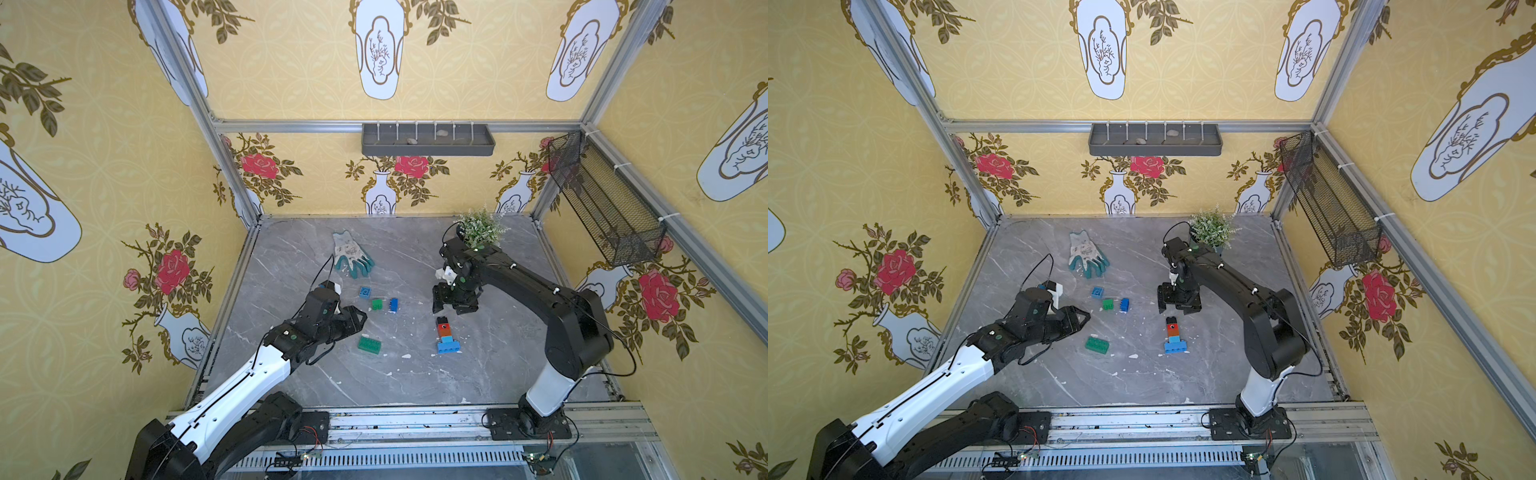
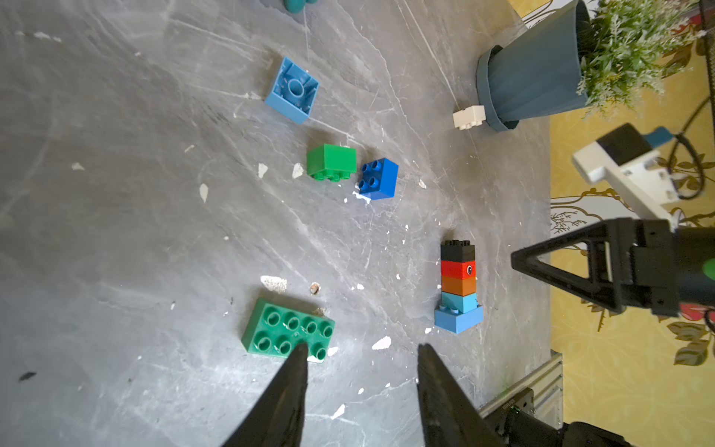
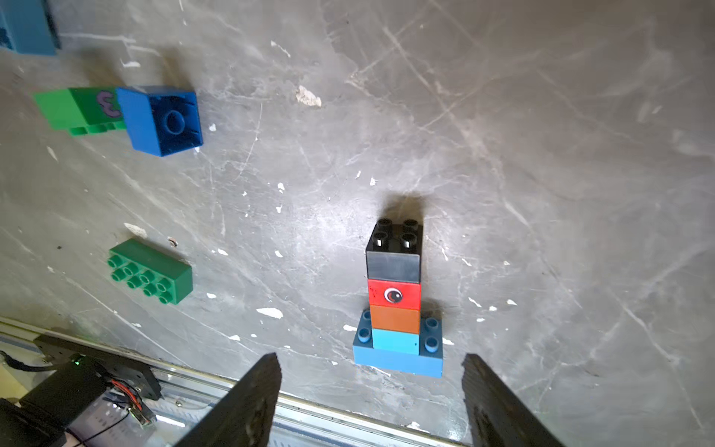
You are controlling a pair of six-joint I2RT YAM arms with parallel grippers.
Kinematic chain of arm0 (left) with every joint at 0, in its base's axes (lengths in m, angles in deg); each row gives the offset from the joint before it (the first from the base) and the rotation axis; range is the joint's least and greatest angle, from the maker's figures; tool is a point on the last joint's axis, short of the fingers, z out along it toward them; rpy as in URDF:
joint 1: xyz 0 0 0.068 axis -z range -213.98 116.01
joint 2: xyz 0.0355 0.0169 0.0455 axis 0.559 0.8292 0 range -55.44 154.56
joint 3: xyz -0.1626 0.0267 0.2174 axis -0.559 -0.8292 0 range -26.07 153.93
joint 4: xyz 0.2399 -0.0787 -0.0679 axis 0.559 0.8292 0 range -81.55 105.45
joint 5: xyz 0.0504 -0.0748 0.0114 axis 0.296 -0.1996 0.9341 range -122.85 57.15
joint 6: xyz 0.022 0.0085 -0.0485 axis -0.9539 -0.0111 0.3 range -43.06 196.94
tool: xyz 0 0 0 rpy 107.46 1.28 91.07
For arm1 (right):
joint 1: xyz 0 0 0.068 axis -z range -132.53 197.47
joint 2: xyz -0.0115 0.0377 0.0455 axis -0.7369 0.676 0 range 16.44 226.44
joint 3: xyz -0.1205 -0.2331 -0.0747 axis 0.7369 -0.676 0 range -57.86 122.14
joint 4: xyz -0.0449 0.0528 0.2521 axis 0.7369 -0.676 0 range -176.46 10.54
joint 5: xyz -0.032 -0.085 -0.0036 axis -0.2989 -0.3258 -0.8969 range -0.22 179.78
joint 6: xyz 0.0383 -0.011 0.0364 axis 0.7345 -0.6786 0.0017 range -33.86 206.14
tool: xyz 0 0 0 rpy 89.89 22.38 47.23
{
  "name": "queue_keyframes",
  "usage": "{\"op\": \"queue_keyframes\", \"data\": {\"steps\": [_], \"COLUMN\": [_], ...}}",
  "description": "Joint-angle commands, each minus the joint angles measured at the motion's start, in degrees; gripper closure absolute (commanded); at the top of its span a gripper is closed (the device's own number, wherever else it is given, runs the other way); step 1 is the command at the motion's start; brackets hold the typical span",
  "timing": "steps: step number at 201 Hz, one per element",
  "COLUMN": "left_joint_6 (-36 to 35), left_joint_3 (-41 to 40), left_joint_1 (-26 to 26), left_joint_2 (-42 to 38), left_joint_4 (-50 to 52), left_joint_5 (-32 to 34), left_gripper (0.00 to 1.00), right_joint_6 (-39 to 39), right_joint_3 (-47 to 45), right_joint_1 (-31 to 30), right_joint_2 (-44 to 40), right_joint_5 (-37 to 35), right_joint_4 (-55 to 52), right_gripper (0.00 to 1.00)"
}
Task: Assemble the number 1 with lego
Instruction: Adjust the lego brick at the center of the board.
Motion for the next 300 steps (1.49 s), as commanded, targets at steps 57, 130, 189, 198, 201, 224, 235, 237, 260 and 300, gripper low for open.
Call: {"op": "queue_keyframes", "data": {"steps": [57, 130, 189, 198, 201, 224, 235, 237, 260, 300], "left_joint_6": [-3.73, -4.24, -1.34, -1.08, -1.07, -1.25, -1.57, -1.54, -1.88, -2.24], "left_joint_3": [0.13, 2.8, 0.12, -0.1, -0.15, 0.28, 0.83, 0.92, 1.77, 3.32], "left_joint_1": [-0.71, -2.41, -1.84, -1.71, -1.6, -0.52, 0.33, 0.5, 1.86, 2.34], "left_joint_2": [13.25, 25.65, 25.35, 25.37, 25.47, 26.66, 27.01, 27.11, 27.95, 28.42], "left_joint_4": [-4.85, -6.47, -6.18, -6.55, -6.69, -7.5, -7.52, -7.47, -7.7, -5.8], "left_joint_5": [-7.73, -11.89, -10.49, -11.02, -11.4, -14.34, -15.32, -15.52, -17.44, -17.41], "left_gripper": [0.38, 0.37, 0.39, 0.39, 0.39, 0.4, 0.4, 0.41, 0.41, 0.41], "right_joint_6": [3.94, 2.19, 0.97, 0.75, 0.69, 0.48, 0.63, 0.68, 1.0, 0.76], "right_joint_3": [-11.55, -12.75, -13.89, -13.8, -13.73, -13.56, -14.01, -14.07, -15.26, -17.29], "right_joint_1": [-1.86, -1.08, -0.52, -0.39, -0.43, -0.46, -0.45, -0.46, -0.33, -0.33], "right_joint_2": [-15.87, -19.67, -19.81, -19.5, -19.37, -18.97, -19.29, -19.37, -20.12, -21.66], "right_joint_5": [-5.48, -7.59, -6.74, -6.54, -6.51, -6.29, -6.38, -6.38, -6.38, -6.38], "right_joint_4": [16.35, 16.73, 18.16, 18.18, 18.18, 18.44, 18.95, 19.01, 20.32, 23.45], "right_gripper": [0.27, 0.27, 0.27, 0.27, 0.27, 0.27, 0.27, 0.27, 0.27, 0.27]}}
